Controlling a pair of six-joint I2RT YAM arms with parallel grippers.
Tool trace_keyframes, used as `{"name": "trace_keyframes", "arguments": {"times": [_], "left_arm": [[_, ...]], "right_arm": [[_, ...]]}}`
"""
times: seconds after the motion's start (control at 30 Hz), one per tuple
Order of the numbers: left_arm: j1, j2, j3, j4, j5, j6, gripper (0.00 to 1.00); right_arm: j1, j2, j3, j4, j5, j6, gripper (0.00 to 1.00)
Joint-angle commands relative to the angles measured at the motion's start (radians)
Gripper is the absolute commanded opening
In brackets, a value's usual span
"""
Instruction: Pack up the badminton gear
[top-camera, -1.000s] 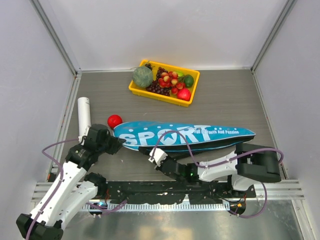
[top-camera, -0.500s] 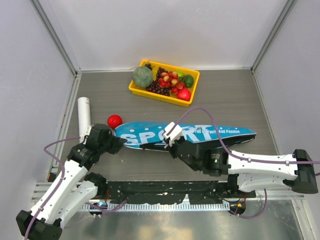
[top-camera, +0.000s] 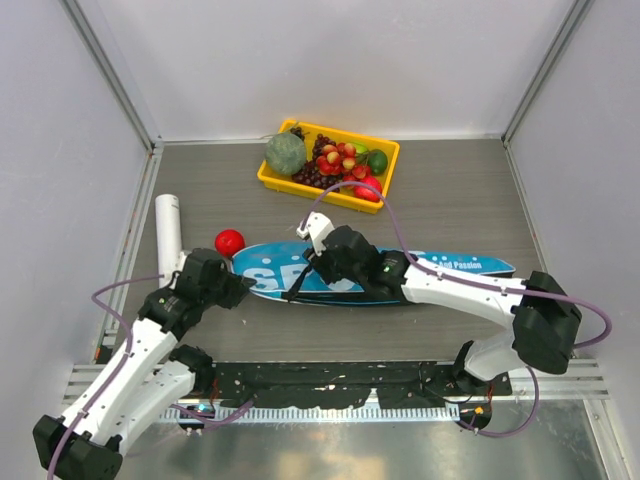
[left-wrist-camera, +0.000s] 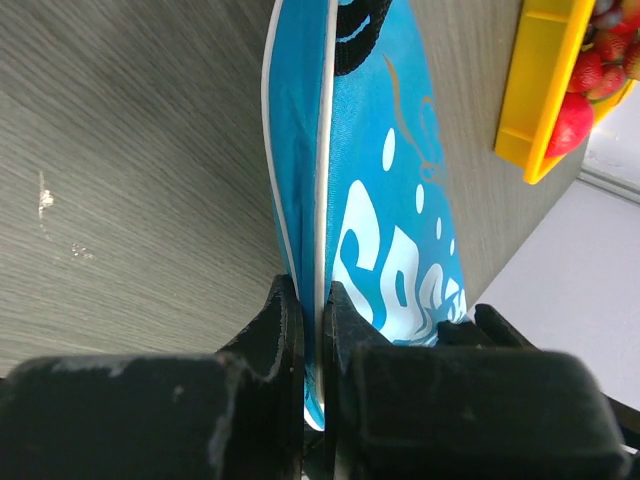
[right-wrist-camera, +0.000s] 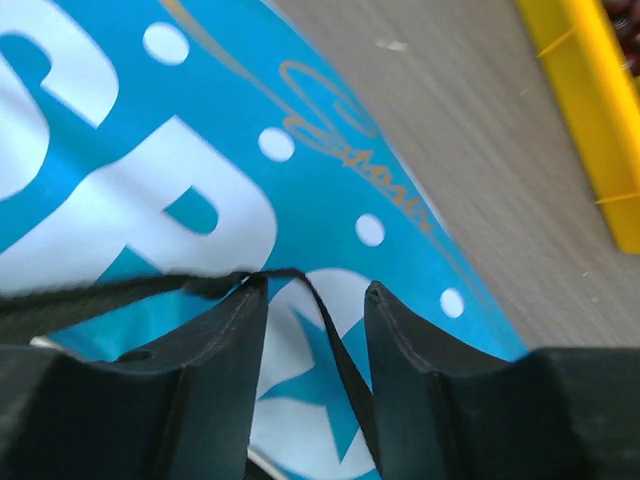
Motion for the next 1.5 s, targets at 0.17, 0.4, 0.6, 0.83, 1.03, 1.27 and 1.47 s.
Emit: {"name": "trace_keyframes", "arguments": {"times": [0.17, 0.4, 0.6, 0.83, 1.03, 1.27, 1.47], "left_arm": [[-0.009, 0.040, 0.030, -0.012, 0.015, -0.040, 0.00], [-0.011, 0.051, 0.050, -0.055, 0.042, -0.114, 0.00], [-0.011, 0.065, 0.090, -0.105, 0.071, -0.166, 0.00], [-0.011, 0.051, 0.114, -0.147, 0.068, -0.209, 0.00], [-0.011, 0.059, 0.122, -0.166, 0.078, -0.221, 0.00], [-0.011, 0.053, 0.127, -0.181, 0.079, -0.223, 0.00], [-0.012, 0.050, 0.120, -0.182, 0.078, -0.232, 0.00]], "right_arm": [[0.004, -0.162, 0.120, -0.262, -0.161, 0.337, 0.67], [0.131, -0.333, -0.114, 0.018, -0.107, 0.569, 0.60], [0.298, -0.356, -0.301, 0.343, 0.068, 0.615, 0.54], [0.429, -0.249, -0.375, 0.557, 0.259, 0.665, 0.49], [0.437, -0.141, -0.338, 0.583, 0.342, 0.750, 0.47], [0.437, -0.129, -0.317, 0.520, 0.433, 0.847, 0.48], [0.438, -0.121, -0.314, 0.543, 0.439, 0.865, 0.49]]}}
